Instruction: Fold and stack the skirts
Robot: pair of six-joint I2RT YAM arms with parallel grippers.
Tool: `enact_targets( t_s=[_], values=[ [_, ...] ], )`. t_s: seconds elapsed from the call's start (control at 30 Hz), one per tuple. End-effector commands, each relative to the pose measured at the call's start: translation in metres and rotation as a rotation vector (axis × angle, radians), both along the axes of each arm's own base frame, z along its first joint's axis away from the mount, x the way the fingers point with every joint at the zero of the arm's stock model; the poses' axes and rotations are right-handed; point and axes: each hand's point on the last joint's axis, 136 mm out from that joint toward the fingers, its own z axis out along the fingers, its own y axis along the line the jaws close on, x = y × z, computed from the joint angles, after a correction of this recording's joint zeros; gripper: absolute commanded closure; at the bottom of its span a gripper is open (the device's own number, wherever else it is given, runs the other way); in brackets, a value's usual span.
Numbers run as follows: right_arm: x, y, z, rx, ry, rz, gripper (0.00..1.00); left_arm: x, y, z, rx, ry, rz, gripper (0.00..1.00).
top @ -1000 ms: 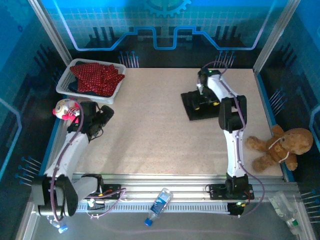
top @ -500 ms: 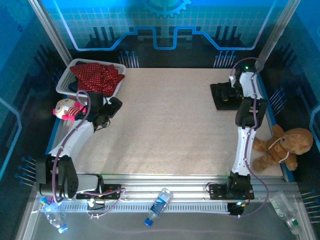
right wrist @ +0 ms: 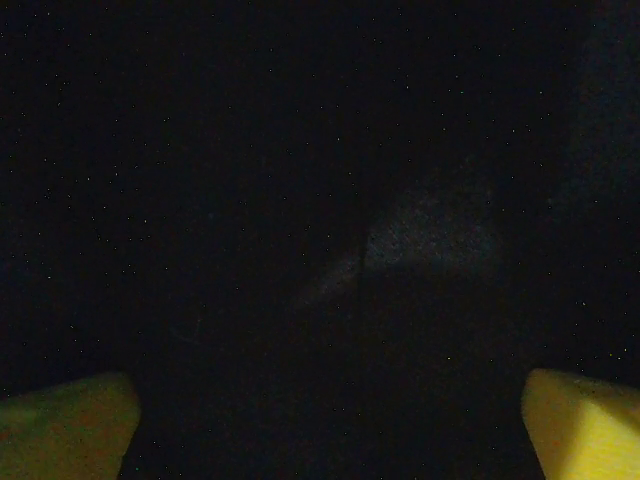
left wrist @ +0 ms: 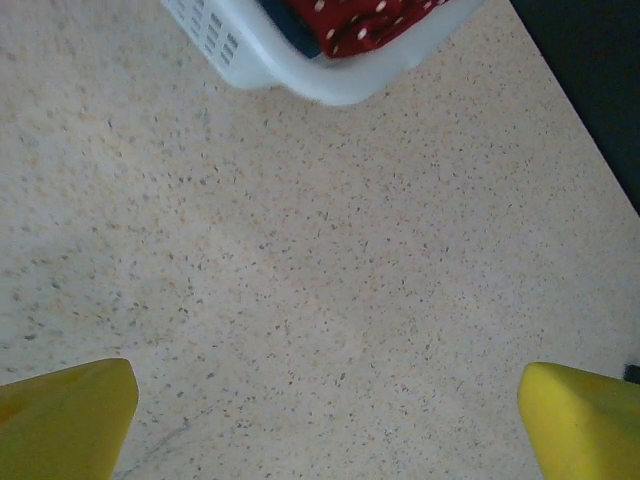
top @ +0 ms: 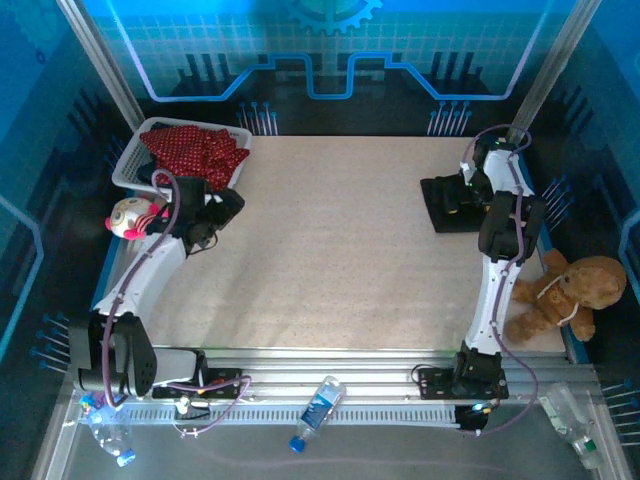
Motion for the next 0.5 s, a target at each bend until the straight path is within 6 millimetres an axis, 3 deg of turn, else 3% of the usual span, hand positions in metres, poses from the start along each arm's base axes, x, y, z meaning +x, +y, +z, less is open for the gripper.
enact_targets(
  t_s=[0.0,0.13,0.23,0.33,0.47],
  values=[
    [-0.003,0.006,0.018,-0.028,0.008,0.002,0.00,0.010,0.018,0.033,0.198,0.008,-0.053,0.01],
    [0.017,0.006,0.091,-0.113,-0.177,-0.085,0.00,0.030,0.051,0.045,0.347,0.075,-0.024,0.01],
    [0.023,0.033,0.134,-0.072,-0.323,-0.078,0.00,0.058,0.064,0.043,0.372,0.115,-0.040,0.01],
    [0.021,0.076,0.160,0.070,-0.420,-0.003,0.00,0.091,0.067,0.037,0.400,0.148,-0.082,0.02],
    [0.010,0.124,0.174,0.210,-0.450,0.046,0.00,0.136,0.067,0.027,0.395,0.167,-0.103,0.06]
  ],
)
